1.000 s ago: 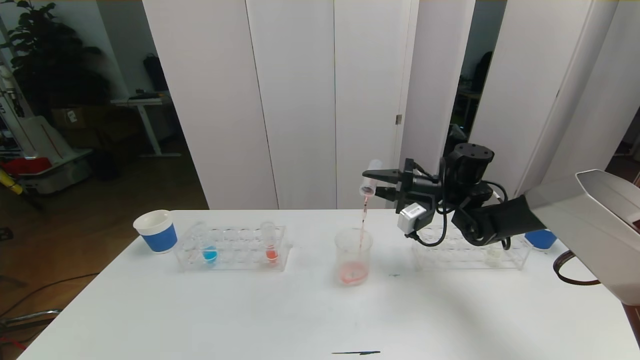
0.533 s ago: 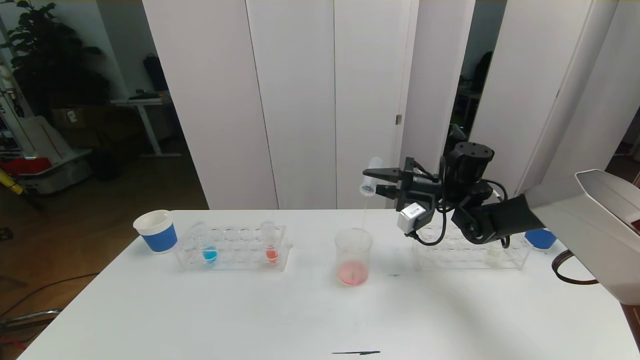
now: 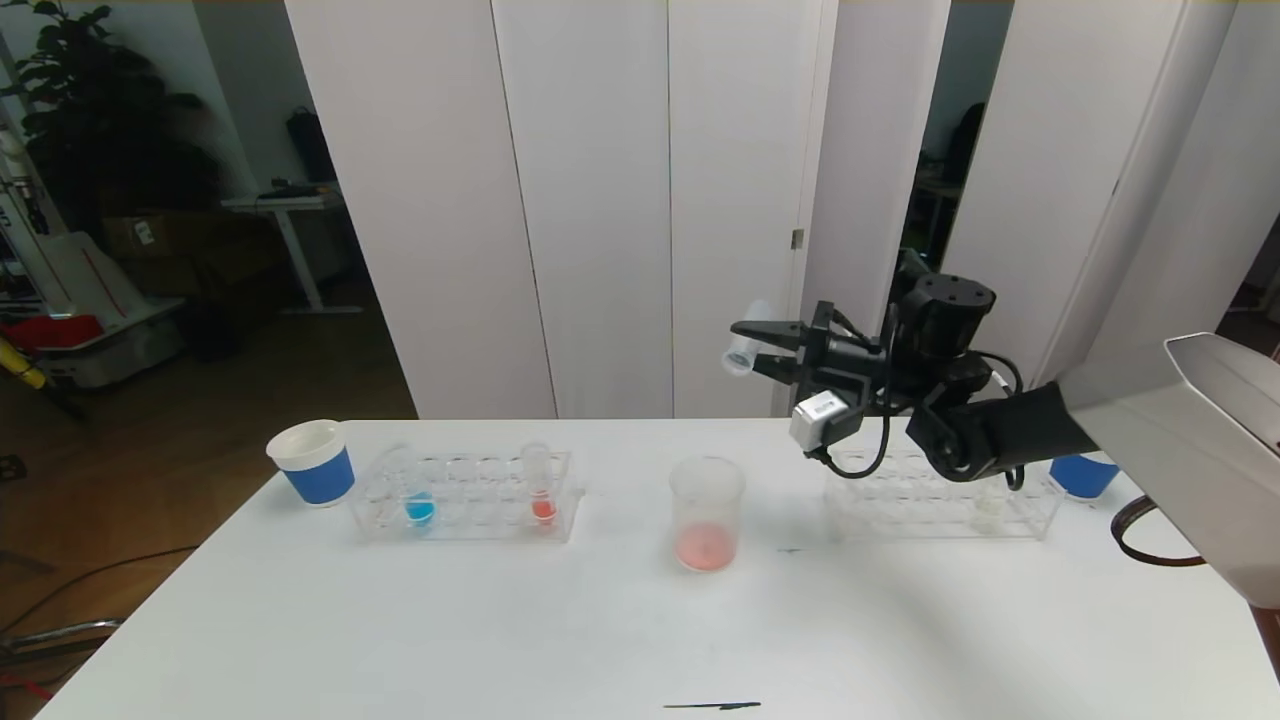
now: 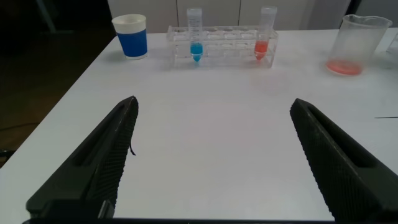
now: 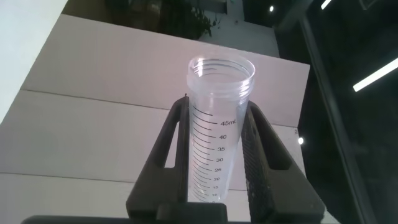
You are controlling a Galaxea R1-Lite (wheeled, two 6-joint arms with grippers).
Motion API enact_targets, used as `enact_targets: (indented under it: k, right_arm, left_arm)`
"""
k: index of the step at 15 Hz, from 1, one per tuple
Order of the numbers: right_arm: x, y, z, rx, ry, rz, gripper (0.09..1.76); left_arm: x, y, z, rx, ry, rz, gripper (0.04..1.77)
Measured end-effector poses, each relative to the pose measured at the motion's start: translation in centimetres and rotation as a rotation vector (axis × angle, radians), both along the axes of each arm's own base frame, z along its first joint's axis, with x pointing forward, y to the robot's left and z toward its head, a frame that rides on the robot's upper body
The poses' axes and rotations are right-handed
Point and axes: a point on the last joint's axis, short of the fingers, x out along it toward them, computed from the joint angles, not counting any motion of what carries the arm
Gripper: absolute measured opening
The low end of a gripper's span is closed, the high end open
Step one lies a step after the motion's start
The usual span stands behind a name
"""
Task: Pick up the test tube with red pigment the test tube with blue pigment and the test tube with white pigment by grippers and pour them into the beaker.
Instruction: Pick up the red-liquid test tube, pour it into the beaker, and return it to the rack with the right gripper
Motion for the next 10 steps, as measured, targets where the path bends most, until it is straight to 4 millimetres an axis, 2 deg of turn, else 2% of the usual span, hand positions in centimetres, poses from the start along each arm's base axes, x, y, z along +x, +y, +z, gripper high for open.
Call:
enact_targets:
  k: [5,7,10]
  right_arm:
    - [-1.8,-0.7,3.9,0.173,0.177,-0.201,0.58]
    - [-2.9,-1.4,5.5,0.323,0.306,-0.311,0.58]
    - [-4.5,-2.1,6.8,0.636,0.563,-0.450,0.58]
  left_arm:
    - [0.0,0.0,0.0,0.000,0.000,0.000,1.75]
    - [0.0,0.0,0.0,0.000,0.000,0.000,1.75]
    - [0.0,0.0,0.0,0.000,0.000,0.000,1.75]
